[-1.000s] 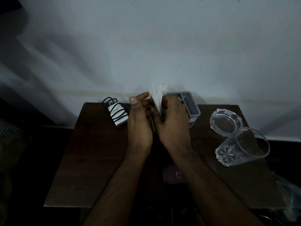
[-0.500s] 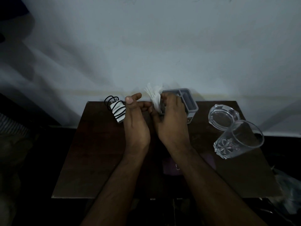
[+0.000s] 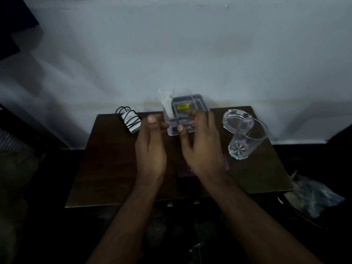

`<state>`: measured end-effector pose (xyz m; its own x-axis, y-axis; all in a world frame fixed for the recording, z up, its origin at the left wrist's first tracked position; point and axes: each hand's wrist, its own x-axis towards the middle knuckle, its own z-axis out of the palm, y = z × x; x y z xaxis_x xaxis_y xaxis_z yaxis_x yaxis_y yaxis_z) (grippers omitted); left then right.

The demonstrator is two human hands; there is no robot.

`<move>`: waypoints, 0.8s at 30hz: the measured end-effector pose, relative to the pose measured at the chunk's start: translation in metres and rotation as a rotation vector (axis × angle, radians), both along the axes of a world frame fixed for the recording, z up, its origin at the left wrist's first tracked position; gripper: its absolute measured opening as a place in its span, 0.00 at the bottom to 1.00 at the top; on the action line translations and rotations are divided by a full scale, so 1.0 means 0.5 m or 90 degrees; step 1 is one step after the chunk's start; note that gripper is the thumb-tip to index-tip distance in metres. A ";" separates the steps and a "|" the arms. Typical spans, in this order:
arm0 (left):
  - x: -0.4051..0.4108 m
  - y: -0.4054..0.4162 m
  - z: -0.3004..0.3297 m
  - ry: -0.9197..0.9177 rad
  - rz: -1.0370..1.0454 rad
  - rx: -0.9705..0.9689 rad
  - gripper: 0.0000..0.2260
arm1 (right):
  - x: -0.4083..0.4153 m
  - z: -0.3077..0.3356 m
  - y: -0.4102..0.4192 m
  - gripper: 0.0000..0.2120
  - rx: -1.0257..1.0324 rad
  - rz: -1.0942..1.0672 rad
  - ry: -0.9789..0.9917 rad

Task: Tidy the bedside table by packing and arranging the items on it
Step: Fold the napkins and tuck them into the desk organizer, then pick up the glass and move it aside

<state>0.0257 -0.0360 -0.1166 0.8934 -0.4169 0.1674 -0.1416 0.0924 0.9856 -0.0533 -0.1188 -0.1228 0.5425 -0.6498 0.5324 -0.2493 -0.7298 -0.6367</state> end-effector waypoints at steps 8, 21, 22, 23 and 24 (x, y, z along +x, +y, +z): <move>-0.062 -0.072 -0.024 -0.044 -0.099 0.063 0.03 | -0.152 0.045 -0.047 0.13 -0.116 -0.117 0.011; -0.207 -0.231 -0.029 0.172 -0.287 0.045 0.24 | -0.233 -0.041 -0.197 0.48 0.194 -0.091 0.141; -0.214 -0.237 -0.031 0.212 -0.300 0.033 0.26 | -0.232 -0.045 -0.202 0.47 0.207 -0.084 0.138; -0.217 -0.241 -0.035 0.245 -0.306 0.026 0.30 | -0.231 -0.047 -0.203 0.45 0.215 -0.084 0.127; -0.218 -0.243 -0.041 0.265 -0.309 0.024 0.33 | -0.230 -0.047 -0.203 0.43 0.223 -0.089 0.109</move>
